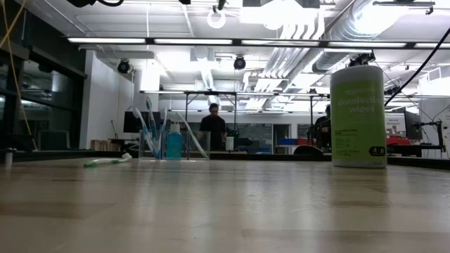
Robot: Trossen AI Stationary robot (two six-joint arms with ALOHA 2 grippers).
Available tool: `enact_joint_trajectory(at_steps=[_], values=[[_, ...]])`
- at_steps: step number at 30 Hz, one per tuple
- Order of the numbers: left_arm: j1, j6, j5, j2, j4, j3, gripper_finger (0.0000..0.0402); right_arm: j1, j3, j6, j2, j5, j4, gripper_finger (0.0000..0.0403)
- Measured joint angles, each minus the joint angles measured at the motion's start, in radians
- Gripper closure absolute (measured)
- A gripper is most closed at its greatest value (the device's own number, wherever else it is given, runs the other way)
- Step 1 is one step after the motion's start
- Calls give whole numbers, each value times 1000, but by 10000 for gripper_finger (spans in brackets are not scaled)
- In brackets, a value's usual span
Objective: Pick & Place toothbrushing station
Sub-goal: Put the right green toothbrush into the right section of the transparent organizer
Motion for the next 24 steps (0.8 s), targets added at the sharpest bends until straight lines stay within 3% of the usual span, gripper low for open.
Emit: enact_joint_trajectory(at_steps=[5,10,14,18,24], values=[[-1,-10,-52,0,-58,-1,294,-17,0,24,0,3,-34,397],[-51,42,-217,0,-84,-1,246,-57,0,44,0,4,-55,398],[-143,130,-403,0,-83,-1,238,-107,-1,44,0,-7,-55,398],[-238,194,-597,0,-82,-1,240,-196,-61,43,0,-93,34,399],[-353,216,-754,0,-82,-1,246,-364,-189,41,14,-262,287,399]])
